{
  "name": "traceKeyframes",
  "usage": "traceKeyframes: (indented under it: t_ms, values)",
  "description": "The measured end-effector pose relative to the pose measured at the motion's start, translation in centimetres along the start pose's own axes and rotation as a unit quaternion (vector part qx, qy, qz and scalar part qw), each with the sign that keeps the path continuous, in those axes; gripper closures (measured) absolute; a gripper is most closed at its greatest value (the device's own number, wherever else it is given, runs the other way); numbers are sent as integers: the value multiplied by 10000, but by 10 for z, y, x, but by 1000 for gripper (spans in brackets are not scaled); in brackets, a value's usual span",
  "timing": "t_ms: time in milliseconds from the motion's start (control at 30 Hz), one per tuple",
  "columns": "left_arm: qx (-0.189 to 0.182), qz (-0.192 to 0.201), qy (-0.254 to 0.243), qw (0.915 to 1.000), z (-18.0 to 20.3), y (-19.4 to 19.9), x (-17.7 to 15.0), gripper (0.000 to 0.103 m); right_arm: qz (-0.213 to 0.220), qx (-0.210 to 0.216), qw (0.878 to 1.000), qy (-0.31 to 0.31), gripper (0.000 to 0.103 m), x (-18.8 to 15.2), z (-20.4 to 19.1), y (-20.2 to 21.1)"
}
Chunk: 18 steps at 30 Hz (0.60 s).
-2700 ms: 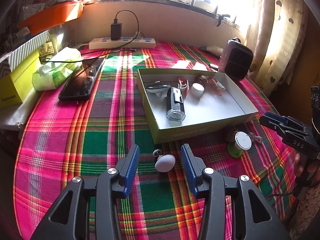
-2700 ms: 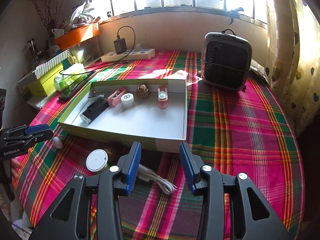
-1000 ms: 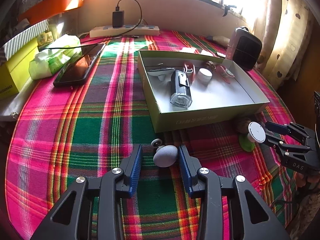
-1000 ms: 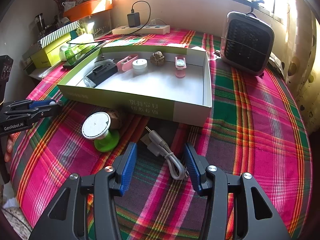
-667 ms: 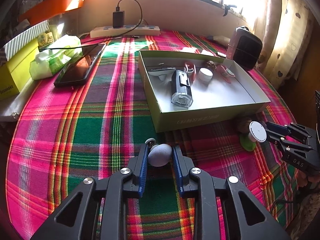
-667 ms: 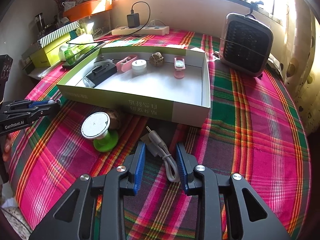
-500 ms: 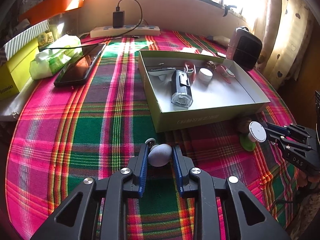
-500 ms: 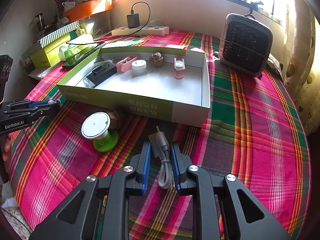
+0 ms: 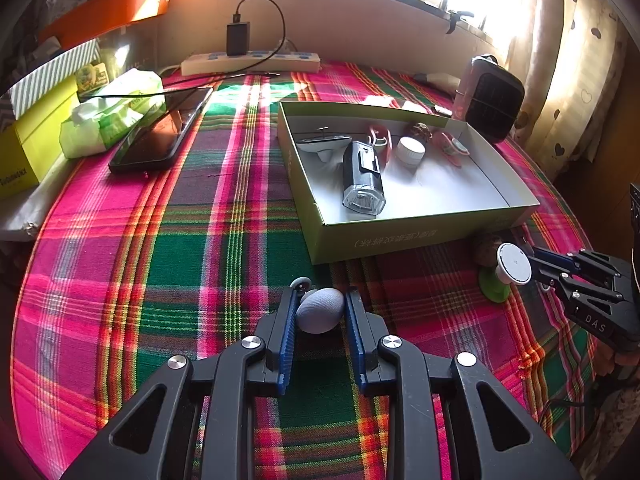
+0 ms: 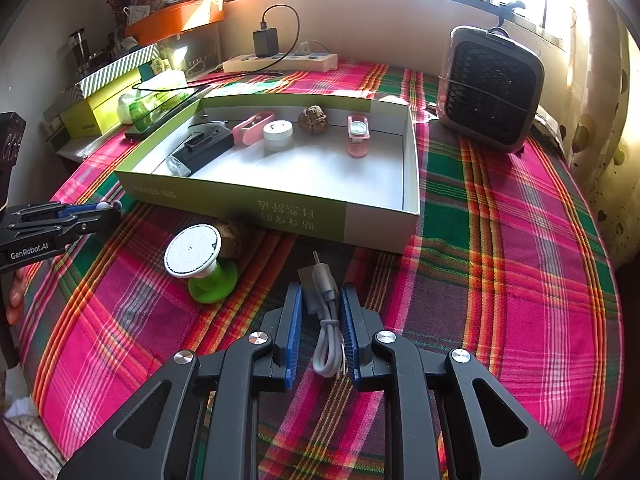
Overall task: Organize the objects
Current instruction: 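Lift the white knob in the left gripper and cable in the right gripper into the box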
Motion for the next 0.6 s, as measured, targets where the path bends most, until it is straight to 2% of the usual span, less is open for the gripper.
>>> traceKeyframes:
  t_ms: [300, 600]
  values:
    - [-25, 65, 3, 10000, 1, 6, 3, 81, 64, 7, 10000, -34, 83, 2, 1, 3]
    - [-140, 321, -64, 9994, 8, 23, 14, 81, 195, 17, 9997, -112, 83, 8, 1, 11]
Point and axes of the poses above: each gripper's, at about its wrist camera, not at the fingertips, and y roughly against the way its jaws point, z to its right, x to its top, the point moved 10 cm from there along -y, roughly the way its jaws point, and after that the axes turned 8 degrees about x, right-handed, at the moved point
